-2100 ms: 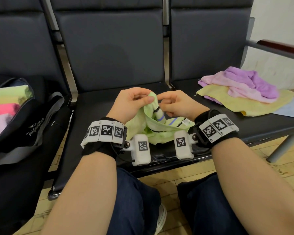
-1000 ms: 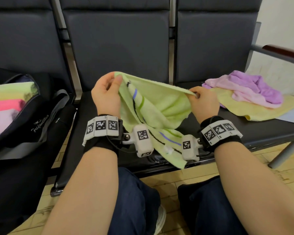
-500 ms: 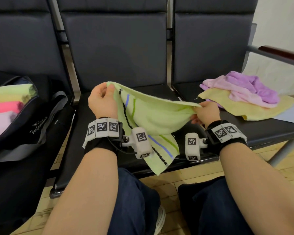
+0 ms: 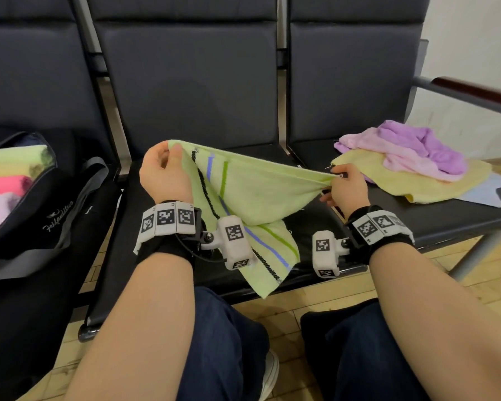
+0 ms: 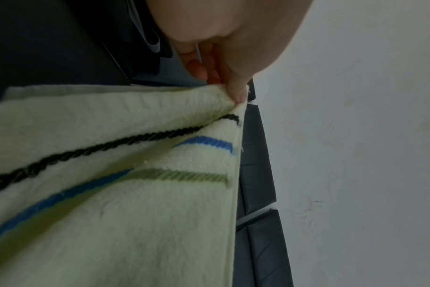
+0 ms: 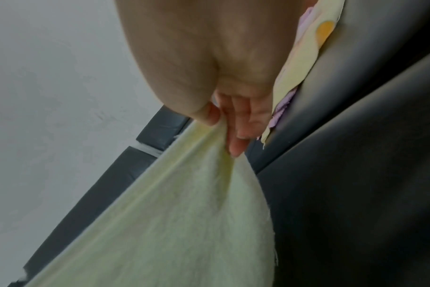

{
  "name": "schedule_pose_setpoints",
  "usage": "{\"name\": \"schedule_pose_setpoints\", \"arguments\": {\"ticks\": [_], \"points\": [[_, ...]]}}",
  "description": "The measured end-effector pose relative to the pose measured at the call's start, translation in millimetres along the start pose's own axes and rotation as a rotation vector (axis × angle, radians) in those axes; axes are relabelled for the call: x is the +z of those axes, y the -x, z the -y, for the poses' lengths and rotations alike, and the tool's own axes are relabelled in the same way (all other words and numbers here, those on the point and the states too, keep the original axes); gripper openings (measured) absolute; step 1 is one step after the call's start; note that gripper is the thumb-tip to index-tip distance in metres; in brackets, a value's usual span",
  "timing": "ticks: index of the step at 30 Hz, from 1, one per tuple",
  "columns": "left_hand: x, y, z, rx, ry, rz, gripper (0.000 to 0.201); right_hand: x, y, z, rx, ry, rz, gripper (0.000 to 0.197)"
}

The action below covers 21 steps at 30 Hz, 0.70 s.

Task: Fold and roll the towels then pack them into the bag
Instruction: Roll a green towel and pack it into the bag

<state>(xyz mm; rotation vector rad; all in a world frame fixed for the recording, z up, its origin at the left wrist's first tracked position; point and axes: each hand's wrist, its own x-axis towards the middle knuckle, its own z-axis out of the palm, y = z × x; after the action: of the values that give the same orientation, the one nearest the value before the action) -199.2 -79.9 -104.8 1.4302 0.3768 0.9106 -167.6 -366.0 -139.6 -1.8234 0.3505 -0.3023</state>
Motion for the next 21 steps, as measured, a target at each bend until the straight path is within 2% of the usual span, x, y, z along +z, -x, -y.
{"name": "schedule_pose_setpoints", "arguments": {"ticks": [4, 8, 14, 17, 21], "points": [[-1, -2, 8, -0.052, -0.047, -0.015, 0.012, -11, -1, -5, 0.004, -0.166, -0.133, 0.015], [2, -1, 12, -0.075, -0.072, -0.028, 0.014, -15, -5, -7, -0.039, -0.176, -0.063, 0.019], [-2, -5, 13, -0.085, -0.070, -0.060, 0.018, -13, -5, -11, -0.144, -0.047, 0.088, 0.028], [-1, -5, 13, -0.084, -0.071, -0.064, 0.018, -15, -3, -12, -0.191, 0.000, 0.071, 0.025], [0, -3, 12, -0.073, -0.093, -0.056, 0.017, -22, -7, -15, -0.232, 0.060, -0.006, 0.011]]}}
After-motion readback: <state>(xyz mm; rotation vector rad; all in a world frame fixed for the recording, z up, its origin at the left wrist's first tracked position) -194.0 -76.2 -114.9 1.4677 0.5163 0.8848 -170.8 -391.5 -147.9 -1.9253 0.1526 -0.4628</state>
